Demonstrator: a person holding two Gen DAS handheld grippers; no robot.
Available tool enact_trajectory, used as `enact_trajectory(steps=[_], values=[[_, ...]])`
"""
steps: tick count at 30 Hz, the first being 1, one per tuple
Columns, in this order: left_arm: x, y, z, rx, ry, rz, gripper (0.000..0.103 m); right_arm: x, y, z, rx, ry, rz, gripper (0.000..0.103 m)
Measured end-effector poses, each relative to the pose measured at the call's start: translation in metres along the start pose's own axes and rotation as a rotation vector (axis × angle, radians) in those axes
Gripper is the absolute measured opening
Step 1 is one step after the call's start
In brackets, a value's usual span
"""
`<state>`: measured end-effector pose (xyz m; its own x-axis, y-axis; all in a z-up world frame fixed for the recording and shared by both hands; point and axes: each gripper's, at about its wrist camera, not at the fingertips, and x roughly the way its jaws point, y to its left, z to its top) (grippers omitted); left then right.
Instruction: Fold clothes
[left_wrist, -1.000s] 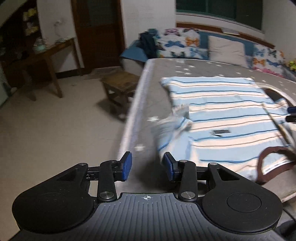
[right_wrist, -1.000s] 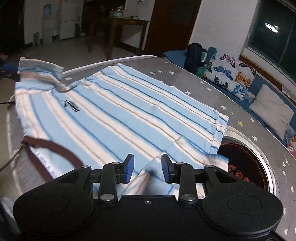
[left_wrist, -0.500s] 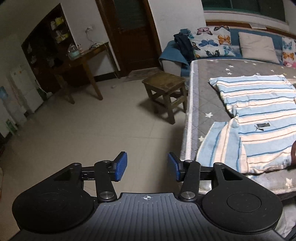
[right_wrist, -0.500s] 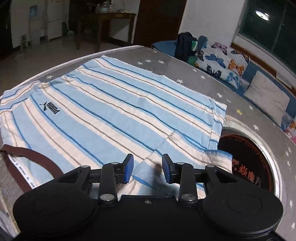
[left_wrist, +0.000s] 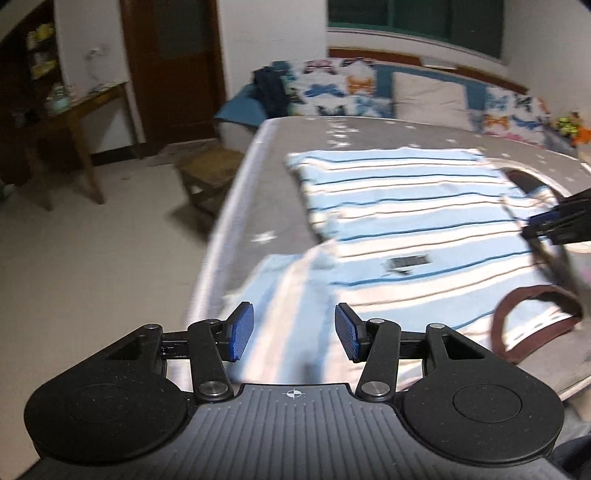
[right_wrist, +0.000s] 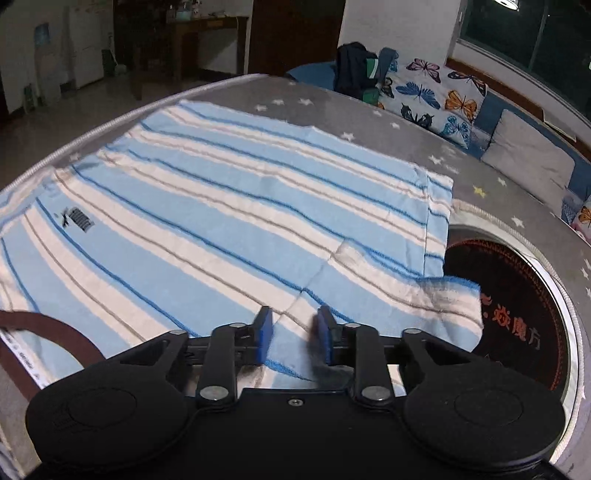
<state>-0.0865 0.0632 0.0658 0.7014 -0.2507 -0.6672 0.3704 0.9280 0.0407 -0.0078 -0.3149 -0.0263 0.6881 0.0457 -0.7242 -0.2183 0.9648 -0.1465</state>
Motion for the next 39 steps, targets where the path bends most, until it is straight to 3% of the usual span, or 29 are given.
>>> enact_trajectory(steps=[1, 4, 17, 23, 28, 30, 32, 33, 37, 39], values=[[0.004, -0.004, 0.001, 0.007, -0.006, -0.009, 0.051, -0.001, 0.0, 0.0, -0.001, -0.004, -0.003, 0.013], [0.016, -0.015, 0.002, 0.012, -0.008, -0.04, 0.051, -0.009, 0.0, -0.002, -0.002, -0.026, -0.015, 0.005], [0.046, -0.034, -0.001, 0.021, 0.033, -0.096, 0.051, -0.075, -0.026, -0.034, 0.054, -0.139, -0.141, 0.004], [0.054, -0.034, -0.005, 0.027, 0.059, -0.098, 0.053, -0.094, -0.04, -0.084, 0.191, -0.09, -0.196, 0.004], [0.058, -0.035, -0.007, 0.037, 0.074, -0.099, 0.053, -0.098, -0.054, -0.1, 0.257, -0.055, -0.185, 0.008], [0.059, -0.035, -0.008, 0.034, 0.081, -0.096, 0.055, -0.1, -0.059, -0.099, 0.271, -0.058, -0.18, 0.017], [0.06, -0.036, -0.009, 0.036, 0.084, -0.091, 0.055, -0.1, -0.061, -0.098, 0.271, -0.059, -0.203, 0.034], [0.06, -0.037, -0.01, 0.039, 0.083, -0.086, 0.055, -0.1, -0.061, -0.097, 0.277, -0.055, -0.222, 0.036], [0.06, -0.036, -0.01, 0.046, 0.086, -0.078, 0.057, -0.105, -0.067, -0.099, 0.291, -0.059, -0.261, 0.037], [0.061, -0.035, -0.01, 0.044, 0.089, -0.076, 0.057, -0.111, -0.067, -0.097, 0.262, -0.08, -0.32, 0.037]])
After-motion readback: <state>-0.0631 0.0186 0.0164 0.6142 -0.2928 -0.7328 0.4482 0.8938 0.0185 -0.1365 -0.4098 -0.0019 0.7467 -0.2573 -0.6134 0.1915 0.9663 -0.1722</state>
